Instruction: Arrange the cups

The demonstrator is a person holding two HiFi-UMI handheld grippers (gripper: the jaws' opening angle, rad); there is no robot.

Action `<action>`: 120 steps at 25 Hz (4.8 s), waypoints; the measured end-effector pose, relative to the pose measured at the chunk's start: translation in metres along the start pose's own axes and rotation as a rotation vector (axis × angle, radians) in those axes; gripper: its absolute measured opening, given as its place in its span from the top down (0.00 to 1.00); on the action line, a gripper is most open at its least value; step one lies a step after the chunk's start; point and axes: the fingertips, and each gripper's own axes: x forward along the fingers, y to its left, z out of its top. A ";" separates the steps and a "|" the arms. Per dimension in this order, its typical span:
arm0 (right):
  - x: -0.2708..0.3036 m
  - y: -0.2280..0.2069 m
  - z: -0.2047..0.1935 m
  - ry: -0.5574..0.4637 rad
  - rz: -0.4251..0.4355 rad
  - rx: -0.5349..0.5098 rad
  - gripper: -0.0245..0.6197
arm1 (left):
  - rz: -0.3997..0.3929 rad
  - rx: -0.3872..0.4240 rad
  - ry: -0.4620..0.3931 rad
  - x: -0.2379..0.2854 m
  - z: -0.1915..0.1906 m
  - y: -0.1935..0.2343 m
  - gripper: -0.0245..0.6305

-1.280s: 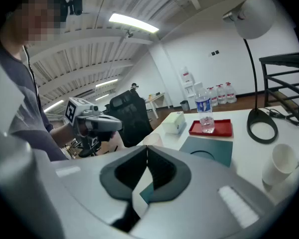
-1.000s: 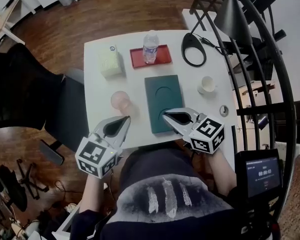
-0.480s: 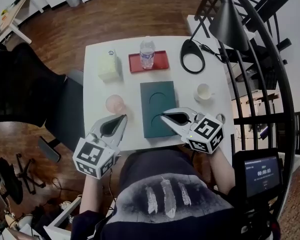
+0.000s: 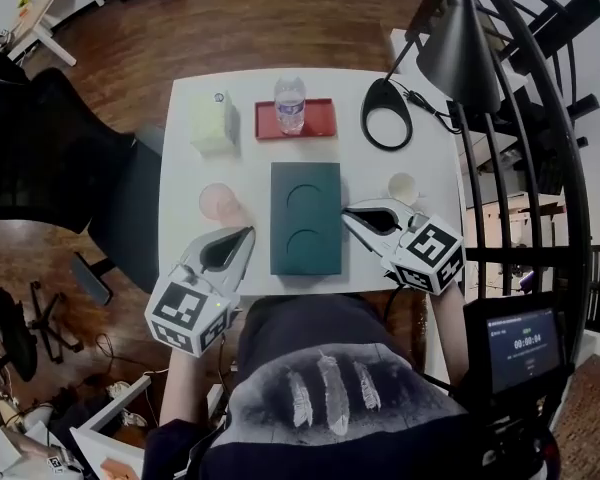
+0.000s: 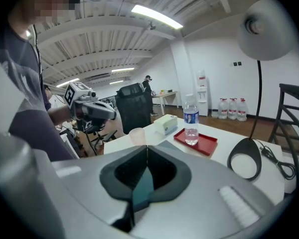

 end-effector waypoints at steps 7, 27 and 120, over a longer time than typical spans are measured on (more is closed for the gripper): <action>-0.030 -0.046 -0.007 0.010 -0.043 -0.065 0.96 | 0.005 -0.014 -0.005 0.014 0.008 -0.008 0.94; -0.099 -0.155 -0.125 0.405 -0.183 -0.248 0.41 | 0.029 0.002 0.034 0.043 0.021 -0.019 0.94; 0.118 -0.019 -0.035 0.169 0.159 -0.272 0.33 | 0.100 -0.097 0.025 -0.018 -0.036 0.036 0.94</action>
